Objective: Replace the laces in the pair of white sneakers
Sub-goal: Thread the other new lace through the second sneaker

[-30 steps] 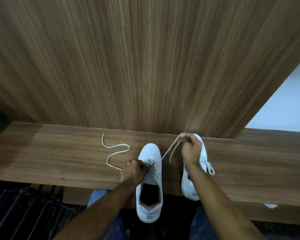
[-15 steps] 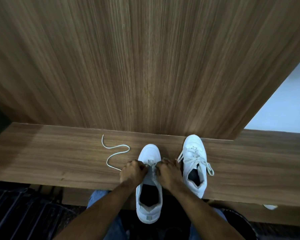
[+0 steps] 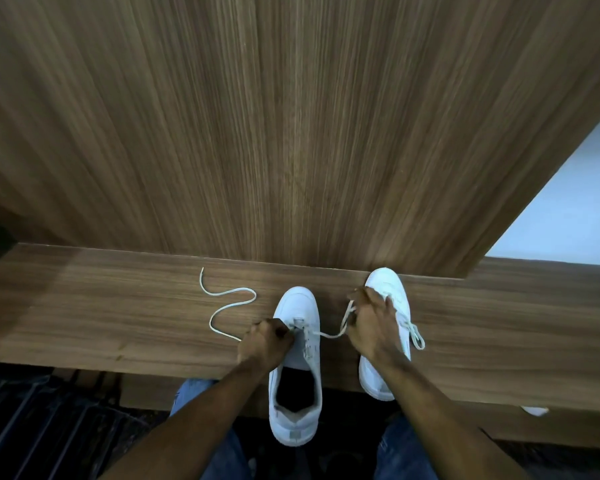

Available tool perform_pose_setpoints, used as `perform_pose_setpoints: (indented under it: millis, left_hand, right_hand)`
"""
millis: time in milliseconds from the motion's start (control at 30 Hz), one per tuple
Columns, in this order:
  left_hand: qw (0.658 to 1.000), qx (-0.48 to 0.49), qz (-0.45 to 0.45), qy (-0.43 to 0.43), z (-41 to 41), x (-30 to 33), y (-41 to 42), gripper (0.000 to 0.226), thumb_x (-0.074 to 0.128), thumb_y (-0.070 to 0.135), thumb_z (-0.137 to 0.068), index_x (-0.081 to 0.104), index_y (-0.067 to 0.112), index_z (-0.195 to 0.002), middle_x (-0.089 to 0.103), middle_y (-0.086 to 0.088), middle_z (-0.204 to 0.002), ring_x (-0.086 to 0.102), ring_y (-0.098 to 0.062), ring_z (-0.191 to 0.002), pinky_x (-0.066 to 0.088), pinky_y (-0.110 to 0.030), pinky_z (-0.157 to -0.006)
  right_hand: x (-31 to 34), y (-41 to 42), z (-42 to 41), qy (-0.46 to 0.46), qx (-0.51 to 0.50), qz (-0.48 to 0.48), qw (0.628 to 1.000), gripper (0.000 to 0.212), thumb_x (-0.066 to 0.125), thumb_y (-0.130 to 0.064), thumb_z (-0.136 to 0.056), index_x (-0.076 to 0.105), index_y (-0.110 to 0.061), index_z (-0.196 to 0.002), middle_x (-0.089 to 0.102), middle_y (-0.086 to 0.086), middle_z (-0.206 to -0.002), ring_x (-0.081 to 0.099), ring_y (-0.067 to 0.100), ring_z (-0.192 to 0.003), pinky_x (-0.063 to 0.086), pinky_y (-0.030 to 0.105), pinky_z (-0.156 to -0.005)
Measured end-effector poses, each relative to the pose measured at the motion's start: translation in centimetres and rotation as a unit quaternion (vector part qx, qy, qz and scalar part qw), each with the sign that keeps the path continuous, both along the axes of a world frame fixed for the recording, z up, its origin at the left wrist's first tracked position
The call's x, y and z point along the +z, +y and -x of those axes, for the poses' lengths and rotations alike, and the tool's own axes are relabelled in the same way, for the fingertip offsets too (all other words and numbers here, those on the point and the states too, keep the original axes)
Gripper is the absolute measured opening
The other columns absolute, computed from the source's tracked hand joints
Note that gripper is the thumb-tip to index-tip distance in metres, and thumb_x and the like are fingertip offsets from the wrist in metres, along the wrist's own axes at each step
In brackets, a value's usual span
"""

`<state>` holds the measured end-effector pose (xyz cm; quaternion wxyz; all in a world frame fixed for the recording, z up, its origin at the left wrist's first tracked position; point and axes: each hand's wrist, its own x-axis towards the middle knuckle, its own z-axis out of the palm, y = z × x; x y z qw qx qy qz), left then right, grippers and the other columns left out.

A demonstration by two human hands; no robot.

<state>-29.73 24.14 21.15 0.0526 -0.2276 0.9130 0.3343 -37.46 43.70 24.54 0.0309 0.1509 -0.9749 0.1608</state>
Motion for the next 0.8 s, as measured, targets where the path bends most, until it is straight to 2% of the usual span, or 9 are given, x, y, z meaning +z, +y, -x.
perform_pose_setpoints:
  millis: [100,167,233,367,500,567,633,700,800]
  left_hand:
    - [0.999,-0.025,-0.038,0.026,0.0,-0.6,-1.0,0.027,0.053,0.044,-0.091,0.063,0.023,-0.076,0.069,-0.008,-0.088,0.064,-0.033,-0.091,0.046,-0.034,-0.074]
    - [0.998,-0.058,-0.018,0.029,0.0,-0.8,-1.6,0.016,0.058,0.031,-0.091,0.072,0.026,-0.097,0.069,-0.006,-0.103,0.063,-0.027,-0.1,0.047,-0.032,-0.083]
    - [0.996,-0.084,0.018,0.032,0.0,-0.9,-2.0,0.021,0.061,0.029,-0.089,0.072,0.024,-0.107,0.067,-0.003,-0.11,0.061,-0.024,-0.105,0.045,-0.03,-0.087]
    - [0.979,-0.135,0.151,0.011,0.5,-0.4,-1.8,0.025,0.052,0.038,-0.091,0.067,0.026,-0.106,0.065,0.001,-0.114,0.059,-0.023,-0.109,0.046,-0.032,-0.09]
    - [0.932,-0.169,0.319,-0.025,0.8,0.9,-1.7,0.03,0.043,0.034,-0.093,0.059,0.022,-0.116,0.064,-0.003,-0.121,0.057,-0.025,-0.115,0.033,-0.033,-0.102]
    - [0.914,-0.179,0.363,-0.038,0.9,1.3,-1.9,0.034,0.043,0.036,-0.093,0.057,0.023,-0.121,0.062,-0.002,-0.125,0.054,-0.022,-0.12,0.022,-0.036,-0.111]
    - [0.909,-0.182,0.371,-0.052,0.9,1.5,-1.9,0.036,0.042,0.036,-0.094,0.054,0.023,-0.124,0.06,-0.003,-0.127,0.05,-0.022,-0.123,0.015,-0.04,-0.115]
    - [0.917,-0.169,0.354,-0.067,0.9,1.6,-1.7,0.035,0.042,0.035,-0.094,0.054,0.022,-0.124,0.06,-0.003,-0.127,0.05,-0.023,-0.123,0.018,-0.041,-0.113]
    - [0.943,-0.141,0.297,-0.052,0.9,1.5,-1.6,0.029,0.045,0.032,-0.092,0.057,0.024,-0.117,0.061,0.001,-0.124,0.054,-0.022,-0.118,0.028,-0.038,-0.106]
  right_hand:
    - [-1.5,-1.3,-1.6,-0.033,0.112,-0.061,0.991,0.051,0.057,-0.019,-0.081,0.053,-0.022,-0.132,0.053,0.002,-0.132,0.04,0.025,-0.134,0.025,0.044,-0.114]
    - [-2.0,-2.4,-2.5,-0.067,0.153,-0.085,0.982,0.04,0.049,-0.027,-0.086,0.058,-0.024,-0.125,0.056,-0.002,-0.129,0.041,0.019,-0.133,0.018,0.042,-0.116]
    - [-2.3,-3.3,-3.1,-0.082,0.148,-0.097,0.981,0.038,0.038,-0.034,-0.086,0.064,-0.024,-0.112,0.063,-0.002,-0.118,0.051,0.018,-0.122,0.018,0.042,-0.113]
    - [-1.6,-4.1,-3.5,-0.067,0.11,-0.123,0.984,0.026,0.042,-0.029,-0.09,0.064,-0.021,-0.1,0.07,0.003,-0.103,0.062,0.024,-0.105,0.031,0.044,-0.106]
    - [-0.7,-3.5,-2.5,-0.017,0.123,-0.204,0.971,0.021,0.05,-0.021,-0.082,0.065,-0.019,-0.096,0.071,0.006,-0.096,0.063,0.025,-0.1,0.011,0.043,-0.119]
    - [-0.6,-3.1,-2.1,-0.017,0.134,-0.232,0.963,0.023,0.052,-0.018,-0.079,0.066,-0.017,-0.096,0.071,0.006,-0.097,0.063,0.025,-0.101,0.009,0.043,-0.12]
    - [-0.1,-3.2,-2.2,-0.019,0.141,-0.238,0.961,0.024,0.053,-0.017,-0.079,0.066,-0.015,-0.099,0.07,0.007,-0.101,0.061,0.025,-0.105,0.012,0.039,-0.12]
    - [0.3,-3.3,-2.3,-0.047,0.134,-0.214,0.966,0.024,0.053,-0.015,-0.083,0.065,-0.014,-0.103,0.068,0.008,-0.107,0.06,0.027,-0.11,0.023,0.034,-0.114]
    - [0.5,-3.0,-1.9,-0.166,0.092,-0.058,0.98,0.018,0.056,-0.013,-0.086,0.066,-0.019,-0.1,0.069,0.005,-0.106,0.062,0.026,-0.105,0.046,0.031,-0.092]
